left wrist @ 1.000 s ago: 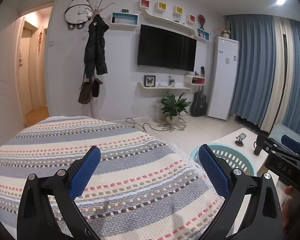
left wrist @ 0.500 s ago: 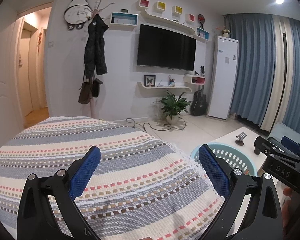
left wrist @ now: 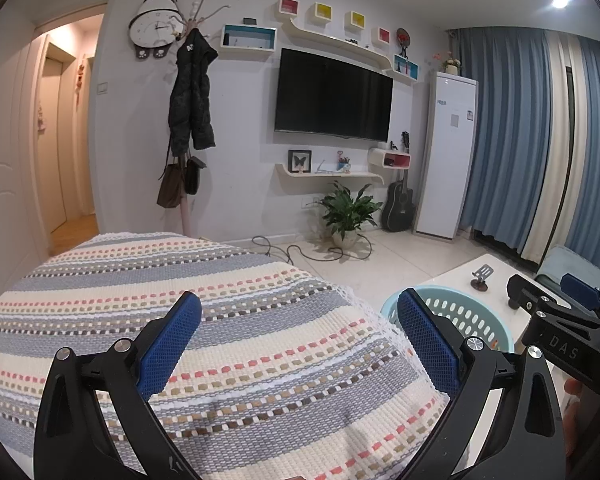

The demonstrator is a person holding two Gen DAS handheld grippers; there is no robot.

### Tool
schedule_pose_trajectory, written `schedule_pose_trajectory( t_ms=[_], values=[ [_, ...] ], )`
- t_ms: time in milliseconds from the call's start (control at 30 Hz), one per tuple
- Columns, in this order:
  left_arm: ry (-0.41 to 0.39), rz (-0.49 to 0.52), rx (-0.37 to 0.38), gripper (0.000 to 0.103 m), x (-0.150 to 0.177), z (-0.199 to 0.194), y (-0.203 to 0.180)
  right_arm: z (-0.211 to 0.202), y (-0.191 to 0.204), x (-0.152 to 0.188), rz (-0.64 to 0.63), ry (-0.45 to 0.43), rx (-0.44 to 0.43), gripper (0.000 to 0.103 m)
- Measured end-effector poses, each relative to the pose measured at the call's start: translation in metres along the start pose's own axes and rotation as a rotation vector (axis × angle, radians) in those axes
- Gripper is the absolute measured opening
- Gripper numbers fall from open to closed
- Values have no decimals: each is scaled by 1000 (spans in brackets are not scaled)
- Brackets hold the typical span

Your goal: Collect trash

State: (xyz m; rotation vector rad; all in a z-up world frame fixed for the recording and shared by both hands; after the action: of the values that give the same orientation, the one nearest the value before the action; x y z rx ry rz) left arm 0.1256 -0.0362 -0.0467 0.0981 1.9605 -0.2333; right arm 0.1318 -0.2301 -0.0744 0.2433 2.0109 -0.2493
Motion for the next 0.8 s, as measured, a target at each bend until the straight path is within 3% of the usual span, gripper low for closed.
schedule_pose_trajectory(
  t_ms=[800],
  values=[
    [0,-1,-3,95,1,-2,0,3,2,-1,-7,3,-17,87]
  ],
)
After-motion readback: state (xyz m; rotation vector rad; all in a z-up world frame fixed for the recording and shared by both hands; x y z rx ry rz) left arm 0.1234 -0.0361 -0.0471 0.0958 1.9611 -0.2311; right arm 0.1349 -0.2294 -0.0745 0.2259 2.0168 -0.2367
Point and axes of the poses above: each gripper's, at about its wrist camera, not at the fingertips, and z roughly the way its jaws point, y to its left, x to its underside, the point moved 6 cm from there along z, roughly the way its jaws point, and after that the axes turned 7 degrees about x, right-handed, at the moved point
